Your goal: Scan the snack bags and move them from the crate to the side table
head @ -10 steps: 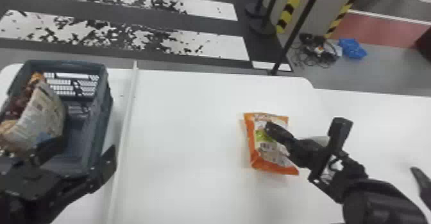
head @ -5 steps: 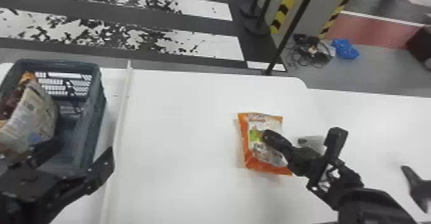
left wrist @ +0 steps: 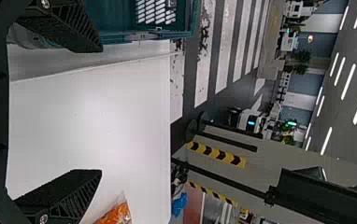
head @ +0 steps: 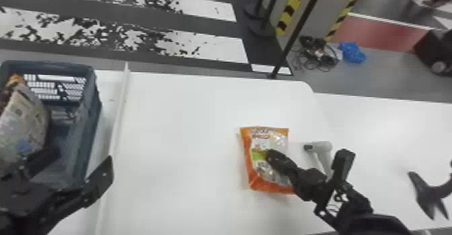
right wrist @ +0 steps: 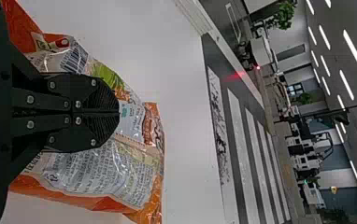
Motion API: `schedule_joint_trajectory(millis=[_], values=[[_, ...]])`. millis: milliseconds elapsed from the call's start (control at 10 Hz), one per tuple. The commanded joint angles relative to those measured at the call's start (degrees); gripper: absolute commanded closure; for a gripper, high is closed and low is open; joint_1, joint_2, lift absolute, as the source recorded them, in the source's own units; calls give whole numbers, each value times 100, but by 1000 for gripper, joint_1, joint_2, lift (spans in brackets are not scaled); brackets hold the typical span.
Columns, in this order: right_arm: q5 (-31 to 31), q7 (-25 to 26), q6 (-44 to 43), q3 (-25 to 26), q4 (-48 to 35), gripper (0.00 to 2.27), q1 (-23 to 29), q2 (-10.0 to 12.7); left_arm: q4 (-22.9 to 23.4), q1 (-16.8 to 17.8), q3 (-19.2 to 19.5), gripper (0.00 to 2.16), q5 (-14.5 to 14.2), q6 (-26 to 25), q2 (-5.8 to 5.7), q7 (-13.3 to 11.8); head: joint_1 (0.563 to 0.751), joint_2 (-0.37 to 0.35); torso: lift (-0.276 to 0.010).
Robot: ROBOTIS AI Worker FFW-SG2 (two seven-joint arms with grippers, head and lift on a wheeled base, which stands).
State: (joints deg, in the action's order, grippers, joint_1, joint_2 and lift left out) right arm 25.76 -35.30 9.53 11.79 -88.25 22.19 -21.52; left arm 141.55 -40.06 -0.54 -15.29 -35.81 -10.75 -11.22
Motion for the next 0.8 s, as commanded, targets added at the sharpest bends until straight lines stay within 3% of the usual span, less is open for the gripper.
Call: schedule_joint_trajectory(millis=[0, 600, 700], values=[[17, -91, -218, -1, 9, 2236, 198, -2, -5, -10, 1, 70, -9, 17, -14, -21, 695, -288, -87], [219, -266, -781, 149, -26, 2199, 576, -2, 22, -10, 10, 70, -44, 34, -58, -74, 695, -308, -87], [606, -354, -763, 403, -342, 1706, 726, 7, 57, -10, 10, 70, -44, 69, -50, -65, 695, -310, -87]])
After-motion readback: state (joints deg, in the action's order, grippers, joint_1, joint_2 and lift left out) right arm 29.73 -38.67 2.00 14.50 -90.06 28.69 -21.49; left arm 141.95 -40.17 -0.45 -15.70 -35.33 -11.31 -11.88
